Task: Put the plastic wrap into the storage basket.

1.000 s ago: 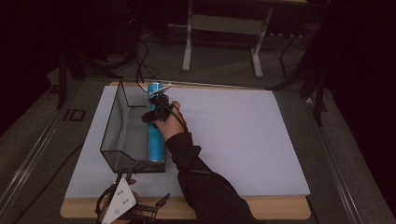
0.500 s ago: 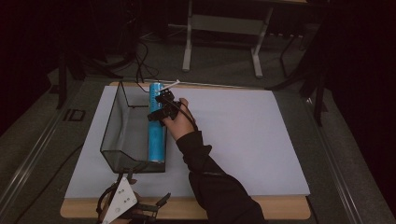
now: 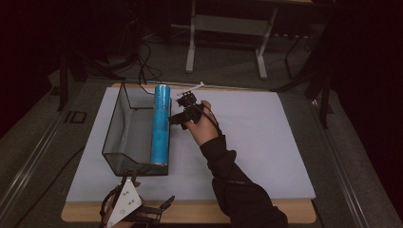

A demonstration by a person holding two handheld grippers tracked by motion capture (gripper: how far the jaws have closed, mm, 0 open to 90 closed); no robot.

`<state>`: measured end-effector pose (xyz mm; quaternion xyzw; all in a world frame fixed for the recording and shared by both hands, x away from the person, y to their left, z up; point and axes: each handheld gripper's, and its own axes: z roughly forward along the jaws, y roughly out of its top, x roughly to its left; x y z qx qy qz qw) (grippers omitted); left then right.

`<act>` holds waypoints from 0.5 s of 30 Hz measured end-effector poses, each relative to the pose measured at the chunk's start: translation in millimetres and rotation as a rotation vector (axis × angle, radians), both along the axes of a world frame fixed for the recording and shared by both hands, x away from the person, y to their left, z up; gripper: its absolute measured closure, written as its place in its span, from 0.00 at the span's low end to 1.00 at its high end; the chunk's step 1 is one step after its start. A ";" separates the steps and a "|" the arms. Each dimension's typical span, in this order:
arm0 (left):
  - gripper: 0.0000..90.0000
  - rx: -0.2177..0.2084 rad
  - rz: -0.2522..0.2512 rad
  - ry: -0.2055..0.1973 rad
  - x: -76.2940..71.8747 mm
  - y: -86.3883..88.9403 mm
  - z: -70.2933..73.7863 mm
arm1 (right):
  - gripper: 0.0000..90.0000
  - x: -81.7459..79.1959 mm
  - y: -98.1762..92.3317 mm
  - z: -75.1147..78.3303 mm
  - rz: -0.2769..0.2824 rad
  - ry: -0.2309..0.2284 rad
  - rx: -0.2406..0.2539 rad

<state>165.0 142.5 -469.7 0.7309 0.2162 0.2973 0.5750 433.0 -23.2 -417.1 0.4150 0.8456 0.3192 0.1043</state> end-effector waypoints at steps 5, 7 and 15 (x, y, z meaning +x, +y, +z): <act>0.01 0.008 -0.002 0.002 0.9 -1.3 -0.6 | 0.17 -5.3 -17.6 -2.3 -0.002 -0.009 -0.012; 0.01 0.010 -0.003 0.002 1.0 -1.7 -0.8 | 0.18 -9.0 -23.5 -1.5 0.003 -0.019 -0.016; 0.01 0.016 -0.001 0.004 1.1 -2.4 -1.3 | 0.18 -19.6 -47.2 -0.4 0.004 -0.040 -0.011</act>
